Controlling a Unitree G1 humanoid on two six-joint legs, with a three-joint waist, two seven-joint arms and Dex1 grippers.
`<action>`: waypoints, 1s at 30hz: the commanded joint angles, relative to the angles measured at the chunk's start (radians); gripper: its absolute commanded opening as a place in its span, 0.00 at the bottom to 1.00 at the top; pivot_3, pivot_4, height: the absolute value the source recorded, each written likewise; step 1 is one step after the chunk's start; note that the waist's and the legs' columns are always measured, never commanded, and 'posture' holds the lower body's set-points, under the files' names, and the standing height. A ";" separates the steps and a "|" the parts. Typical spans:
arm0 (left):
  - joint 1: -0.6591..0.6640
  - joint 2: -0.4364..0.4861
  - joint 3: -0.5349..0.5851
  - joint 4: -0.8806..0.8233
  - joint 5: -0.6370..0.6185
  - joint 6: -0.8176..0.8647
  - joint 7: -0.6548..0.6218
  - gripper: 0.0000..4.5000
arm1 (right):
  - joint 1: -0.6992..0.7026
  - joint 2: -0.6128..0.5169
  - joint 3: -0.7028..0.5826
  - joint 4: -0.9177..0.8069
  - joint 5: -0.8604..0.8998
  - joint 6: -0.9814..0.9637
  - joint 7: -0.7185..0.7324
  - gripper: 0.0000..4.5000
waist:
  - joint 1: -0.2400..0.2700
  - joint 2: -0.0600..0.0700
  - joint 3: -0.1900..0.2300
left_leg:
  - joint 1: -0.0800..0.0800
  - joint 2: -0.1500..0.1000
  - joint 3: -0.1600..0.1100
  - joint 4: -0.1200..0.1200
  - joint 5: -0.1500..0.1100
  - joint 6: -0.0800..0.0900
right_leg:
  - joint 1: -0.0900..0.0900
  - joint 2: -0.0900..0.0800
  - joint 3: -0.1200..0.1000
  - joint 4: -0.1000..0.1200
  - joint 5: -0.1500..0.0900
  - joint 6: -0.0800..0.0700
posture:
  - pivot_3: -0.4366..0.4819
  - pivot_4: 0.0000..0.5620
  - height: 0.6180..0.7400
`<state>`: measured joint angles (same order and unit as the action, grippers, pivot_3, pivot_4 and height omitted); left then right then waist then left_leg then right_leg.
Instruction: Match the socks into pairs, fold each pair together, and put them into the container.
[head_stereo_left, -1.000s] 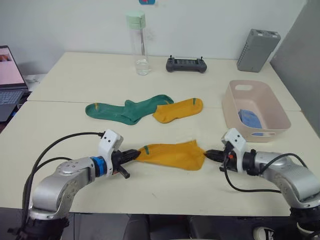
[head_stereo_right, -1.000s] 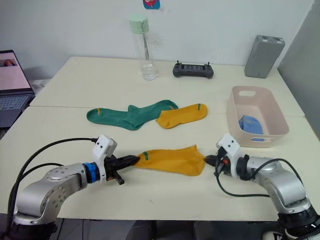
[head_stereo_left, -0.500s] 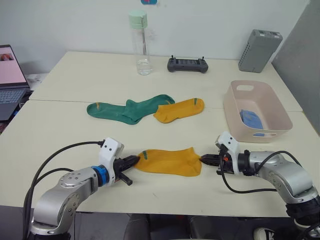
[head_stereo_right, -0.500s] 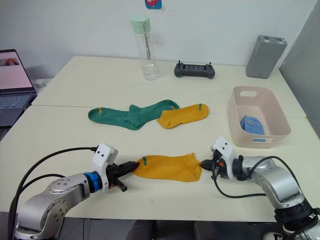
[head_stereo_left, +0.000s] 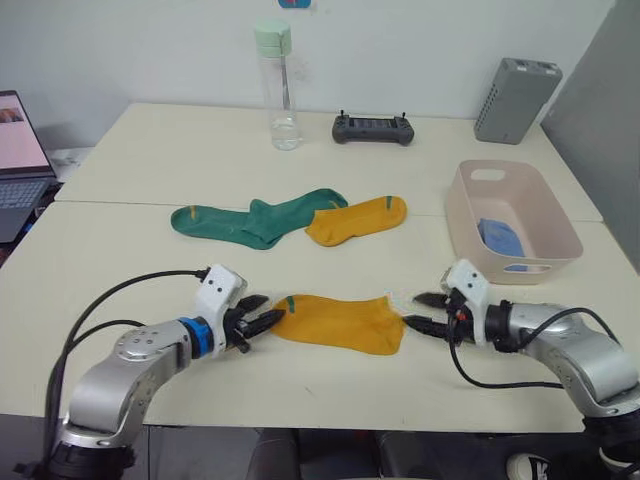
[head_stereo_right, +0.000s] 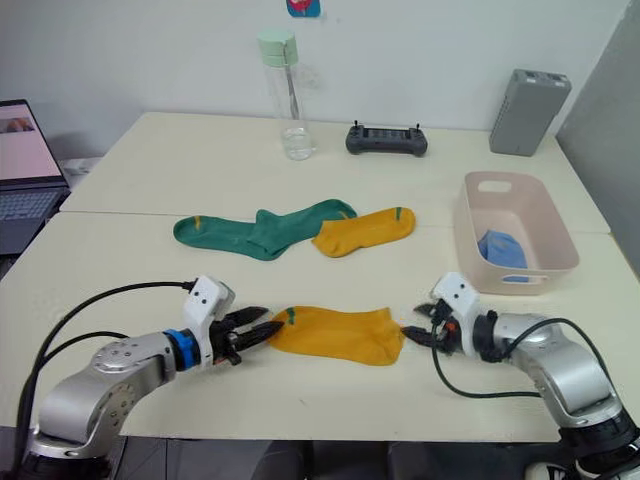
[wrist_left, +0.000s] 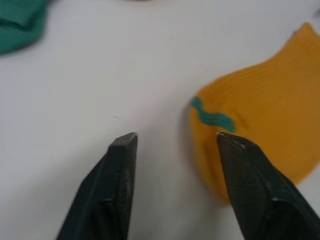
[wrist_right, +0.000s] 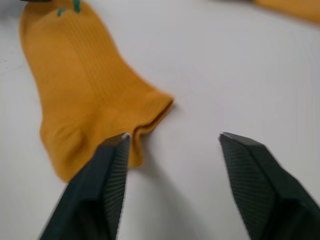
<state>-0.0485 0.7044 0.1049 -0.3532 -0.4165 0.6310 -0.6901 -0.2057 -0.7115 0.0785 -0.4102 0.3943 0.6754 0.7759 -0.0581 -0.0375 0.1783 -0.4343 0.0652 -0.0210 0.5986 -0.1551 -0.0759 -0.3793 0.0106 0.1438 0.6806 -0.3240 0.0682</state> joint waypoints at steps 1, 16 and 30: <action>-0.107 0.064 -0.062 0.027 0.047 -0.216 -0.193 0.77 | -0.139 0.087 0.068 -0.019 -0.023 -0.117 0.023 0.79 | -0.003 0.000 0.000 | 0.000 0.000 0.000 0.000 0.000 0.000 | 0.000 0.000 0.000 0.000 0.000 0.000 | 0.48 0.27 1.00; -0.235 -0.092 -0.278 0.453 0.269 -0.676 -0.313 0.00 | -0.115 0.167 0.301 0.291 -0.288 -0.480 0.099 0.00 | 0.015 0.000 -0.001 | -0.007 0.000 -0.002 -0.002 0.000 0.000 | -0.006 0.002 -0.001 0.001 0.005 -0.001 | 0.48 0.27 1.00; -0.123 -0.001 -0.169 0.271 0.136 -0.623 -0.378 0.00 | -0.002 0.117 0.146 0.089 -0.114 -0.371 0.143 0.00 | 0.001 0.000 -0.001 | 0.001 0.000 -0.002 0.000 0.000 0.000 | 0.002 0.002 0.000 0.001 0.004 0.005 | 0.48 0.27 1.00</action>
<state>-0.1890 0.6899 -0.0758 -0.0185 -0.2572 -0.0036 -1.0528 -0.2059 -0.5963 0.2219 -0.2848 0.2631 0.2892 0.9152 -0.0573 -0.0373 0.1777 -0.4334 0.0654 -0.0232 0.5983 -0.1550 -0.0760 -0.3772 0.0123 0.1443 0.6817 -0.3198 0.0735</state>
